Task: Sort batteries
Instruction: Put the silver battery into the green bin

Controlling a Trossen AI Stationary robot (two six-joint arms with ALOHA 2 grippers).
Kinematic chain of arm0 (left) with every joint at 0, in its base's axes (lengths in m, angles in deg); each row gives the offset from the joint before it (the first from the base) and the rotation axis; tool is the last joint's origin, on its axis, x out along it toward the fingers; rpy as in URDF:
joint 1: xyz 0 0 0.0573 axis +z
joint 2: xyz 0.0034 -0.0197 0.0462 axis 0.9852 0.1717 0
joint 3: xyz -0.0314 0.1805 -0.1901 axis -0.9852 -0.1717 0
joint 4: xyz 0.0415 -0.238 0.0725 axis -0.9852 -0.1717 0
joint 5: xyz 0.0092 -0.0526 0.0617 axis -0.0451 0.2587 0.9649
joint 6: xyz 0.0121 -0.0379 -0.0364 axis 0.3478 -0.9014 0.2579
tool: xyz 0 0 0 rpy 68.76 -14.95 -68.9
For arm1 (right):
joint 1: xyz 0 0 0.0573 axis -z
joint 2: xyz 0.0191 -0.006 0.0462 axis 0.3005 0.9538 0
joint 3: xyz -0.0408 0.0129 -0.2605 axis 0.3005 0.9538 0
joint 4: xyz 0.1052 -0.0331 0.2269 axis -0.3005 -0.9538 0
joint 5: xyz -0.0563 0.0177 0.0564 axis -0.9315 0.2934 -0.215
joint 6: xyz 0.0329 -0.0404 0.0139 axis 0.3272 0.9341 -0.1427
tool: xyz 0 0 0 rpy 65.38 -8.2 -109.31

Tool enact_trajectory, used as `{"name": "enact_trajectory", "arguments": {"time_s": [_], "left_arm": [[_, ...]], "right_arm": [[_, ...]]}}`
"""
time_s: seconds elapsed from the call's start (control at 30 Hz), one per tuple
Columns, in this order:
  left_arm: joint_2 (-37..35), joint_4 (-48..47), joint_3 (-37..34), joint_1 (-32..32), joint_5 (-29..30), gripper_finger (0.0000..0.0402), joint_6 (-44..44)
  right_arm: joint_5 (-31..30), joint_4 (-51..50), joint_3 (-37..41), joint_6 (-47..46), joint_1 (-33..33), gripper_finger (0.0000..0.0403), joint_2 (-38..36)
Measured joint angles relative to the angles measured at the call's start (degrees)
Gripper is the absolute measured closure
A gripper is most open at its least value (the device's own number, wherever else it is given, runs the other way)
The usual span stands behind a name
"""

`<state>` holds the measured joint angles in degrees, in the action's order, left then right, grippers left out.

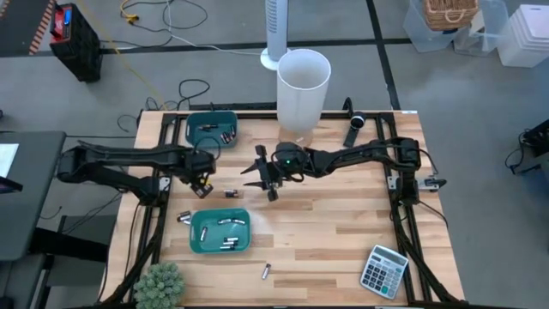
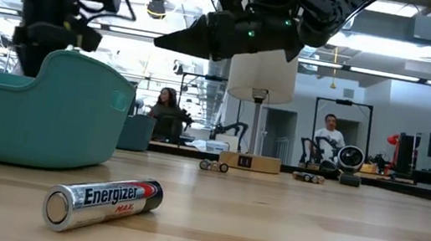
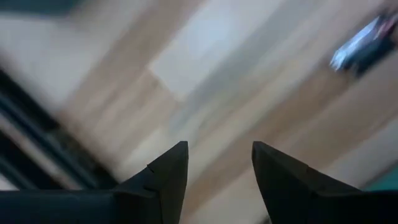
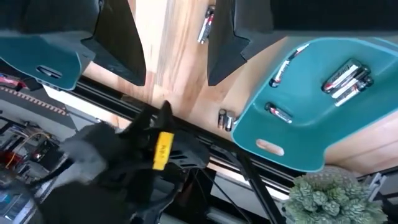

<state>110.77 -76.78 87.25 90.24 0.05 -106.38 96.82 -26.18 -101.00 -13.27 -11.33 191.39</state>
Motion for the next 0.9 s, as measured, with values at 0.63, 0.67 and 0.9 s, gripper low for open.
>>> {"name": "enact_trajectory", "arguments": {"time_s": [0.63,0.67,0.9], "left_arm": [[8.23,-11.04,-0.57,-12.04,-12.14,0.0229,11.27],[8.74,-11.11,-0.57,-12.65,-12.18,0.0228,11.16],[11.51,-10.93,-0.33,-16.30,-12.69,0.0204,10.35]], "right_arm": [[-0.04,-2.12,0.00,-0.92,0.74,0.0214,-0.05],[-0.04,-2.16,0.00,-0.92,0.74,0.0214,-0.07],[-0.06,-2.96,0.00,-0.94,0.74,0.0214,-0.09]]}}
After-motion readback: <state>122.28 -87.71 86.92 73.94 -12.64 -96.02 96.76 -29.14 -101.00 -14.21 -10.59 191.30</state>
